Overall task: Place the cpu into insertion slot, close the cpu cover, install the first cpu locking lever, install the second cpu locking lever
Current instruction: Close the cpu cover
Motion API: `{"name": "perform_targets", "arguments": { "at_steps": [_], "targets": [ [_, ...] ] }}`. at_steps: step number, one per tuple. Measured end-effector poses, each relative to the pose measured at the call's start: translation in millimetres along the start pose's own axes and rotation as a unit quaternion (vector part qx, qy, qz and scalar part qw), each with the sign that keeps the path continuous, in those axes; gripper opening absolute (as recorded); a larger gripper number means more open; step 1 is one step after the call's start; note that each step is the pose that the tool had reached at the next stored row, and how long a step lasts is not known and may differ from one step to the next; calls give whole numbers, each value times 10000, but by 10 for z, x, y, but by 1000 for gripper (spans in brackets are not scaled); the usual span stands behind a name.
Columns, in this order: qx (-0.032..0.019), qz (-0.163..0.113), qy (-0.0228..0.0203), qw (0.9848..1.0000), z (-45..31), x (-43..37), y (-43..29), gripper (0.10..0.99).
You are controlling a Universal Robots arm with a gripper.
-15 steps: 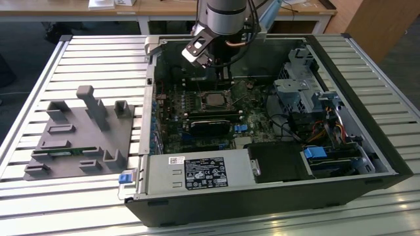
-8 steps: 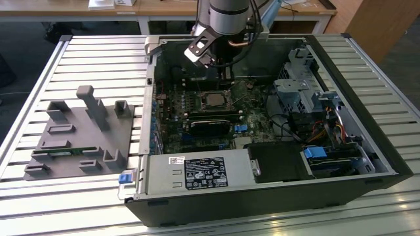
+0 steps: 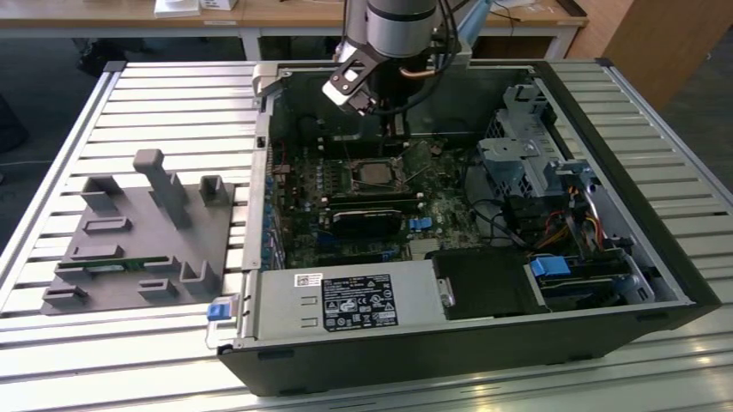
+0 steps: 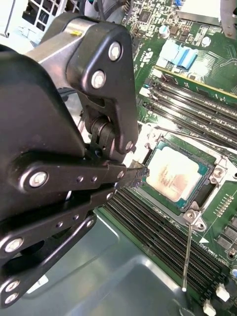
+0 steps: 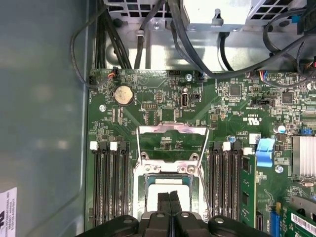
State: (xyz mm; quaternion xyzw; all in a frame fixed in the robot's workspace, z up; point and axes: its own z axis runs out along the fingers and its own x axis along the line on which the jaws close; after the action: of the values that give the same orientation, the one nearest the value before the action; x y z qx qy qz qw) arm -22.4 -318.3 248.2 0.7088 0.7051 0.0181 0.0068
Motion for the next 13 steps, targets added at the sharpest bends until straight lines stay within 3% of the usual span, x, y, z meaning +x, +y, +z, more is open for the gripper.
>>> {"name": "perform_targets", "arguments": {
  "at_steps": [6,11,13],
  "targets": [
    [0,0,0,10000,-3,0,20,106],
    [2,0,1,10000,2,1,149,106],
    [3,-1,-1,10000,-1,1,164,106]
  ]
}}
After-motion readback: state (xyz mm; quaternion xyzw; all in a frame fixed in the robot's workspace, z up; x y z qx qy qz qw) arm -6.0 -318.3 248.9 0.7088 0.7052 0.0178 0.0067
